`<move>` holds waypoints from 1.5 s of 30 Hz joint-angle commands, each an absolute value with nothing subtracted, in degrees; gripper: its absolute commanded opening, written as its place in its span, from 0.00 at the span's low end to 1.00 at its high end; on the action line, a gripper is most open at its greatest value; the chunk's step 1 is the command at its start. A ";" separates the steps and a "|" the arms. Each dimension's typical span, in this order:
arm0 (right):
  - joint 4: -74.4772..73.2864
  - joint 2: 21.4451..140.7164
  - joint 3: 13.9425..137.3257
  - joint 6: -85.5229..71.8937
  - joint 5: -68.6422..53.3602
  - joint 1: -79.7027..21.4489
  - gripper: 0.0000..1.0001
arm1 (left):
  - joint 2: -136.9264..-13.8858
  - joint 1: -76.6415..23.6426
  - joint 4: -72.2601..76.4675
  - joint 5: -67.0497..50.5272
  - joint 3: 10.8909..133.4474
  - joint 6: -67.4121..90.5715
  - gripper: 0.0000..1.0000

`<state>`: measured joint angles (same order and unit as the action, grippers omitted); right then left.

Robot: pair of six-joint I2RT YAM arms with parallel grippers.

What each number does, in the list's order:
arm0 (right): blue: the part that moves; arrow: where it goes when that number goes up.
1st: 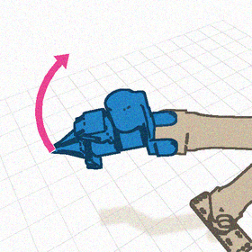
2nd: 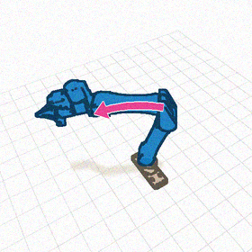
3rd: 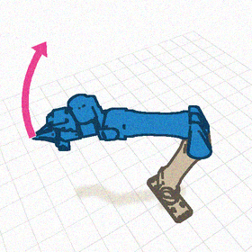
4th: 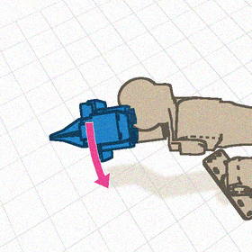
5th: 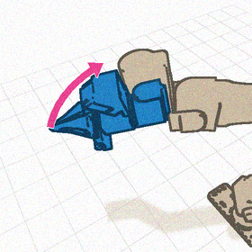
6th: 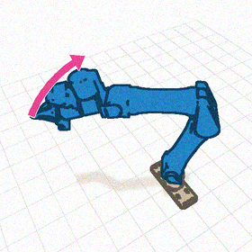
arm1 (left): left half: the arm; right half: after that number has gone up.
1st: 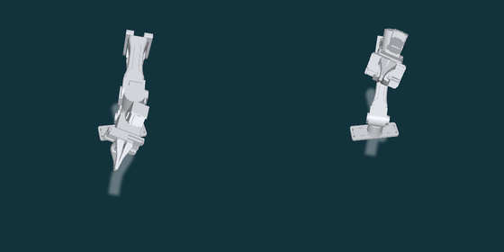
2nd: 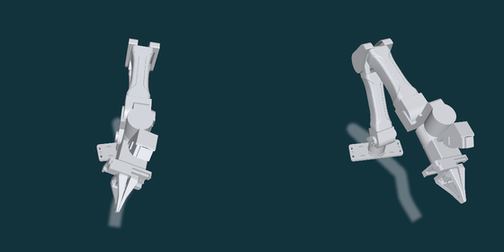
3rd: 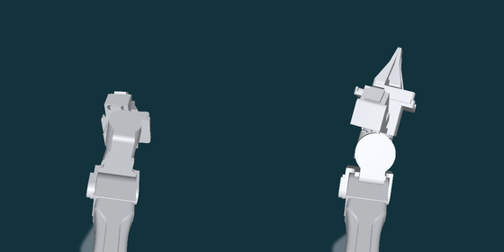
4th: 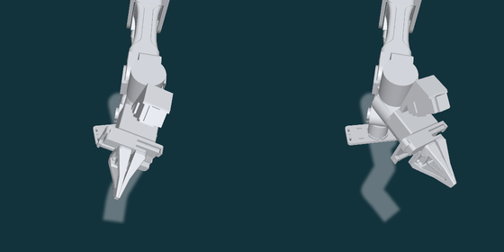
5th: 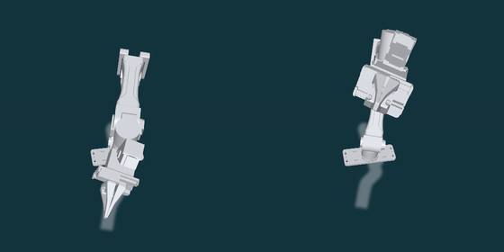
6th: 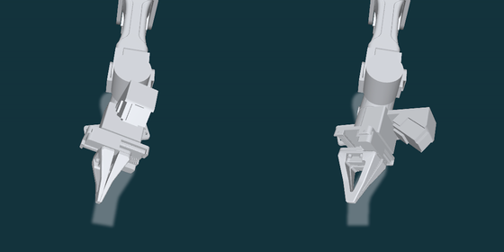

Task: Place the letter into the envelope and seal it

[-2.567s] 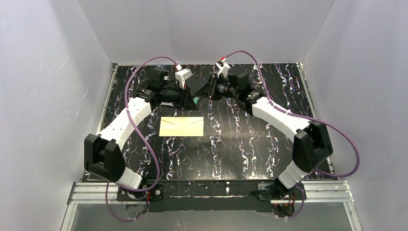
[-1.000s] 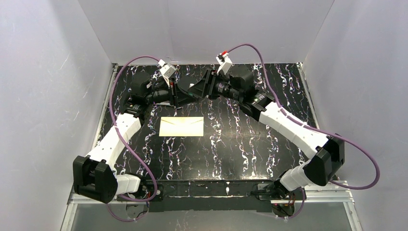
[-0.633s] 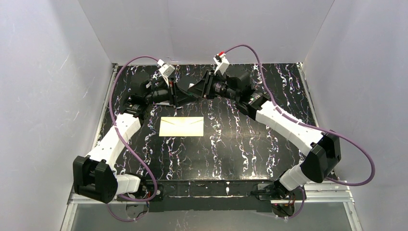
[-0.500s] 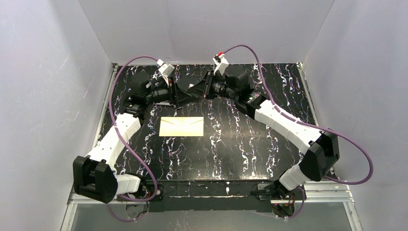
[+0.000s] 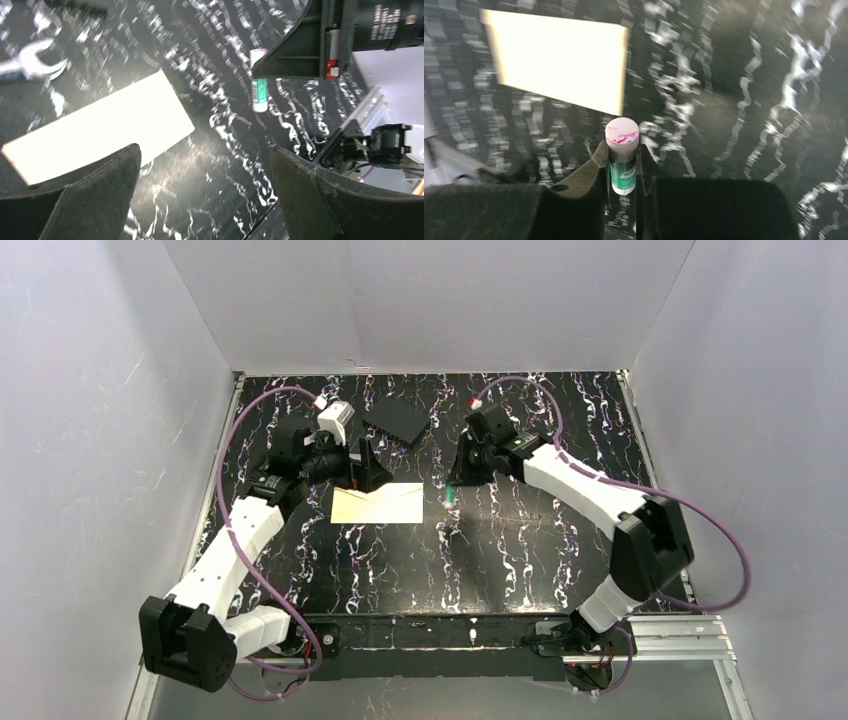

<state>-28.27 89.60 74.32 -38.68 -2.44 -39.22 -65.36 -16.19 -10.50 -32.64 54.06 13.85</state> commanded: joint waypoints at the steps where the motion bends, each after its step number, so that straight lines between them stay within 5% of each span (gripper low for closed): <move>1: -37.32 96.49 71.45 -34.89 -0.51 -37.25 0.10 | -59.94 -15.77 -27.96 -21.55 55.55 13.37 0.98; 8: -39.07 105.51 72.95 -30.78 -0.36 -36.65 0.16 | -55.77 -15.81 -39.00 -14.59 57.84 16.04 0.98; 15: -40.77 107.85 74.88 -30.42 4.68 -36.43 0.57 | -53.26 -15.79 -46.34 -10.44 62.78 19.09 0.98; 20: -41.73 103.99 77.54 -30.64 5.99 -36.39 0.72 | -52.83 -15.82 -53.65 -4.88 68.57 23.02 0.98; 31: -50.83 72.27 81.18 -31.17 25.69 -36.45 0.83 | -51.64 -15.77 -65.76 -0.80 86.96 24.30 0.98; 33: -51.91 64.42 82.65 -30.24 29.59 -36.43 0.96 | -51.35 -15.74 -67.56 -0.84 90.71 23.34 0.98; 36: -51.83 56.97 85.27 -28.27 32.59 -36.47 0.99 | -49.88 -15.81 -68.66 1.86 95.11 22.25 0.98; 45: -54.19 53.20 98.38 -27.05 33.51 -36.47 0.99 | -44.37 -15.80 -74.07 12.19 102.89 18.50 0.98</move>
<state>-52.07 51.27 95.07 -28.75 30.81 -36.60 -46.37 -15.94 -69.56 5.72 101.41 20.97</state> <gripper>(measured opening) 0.985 0.983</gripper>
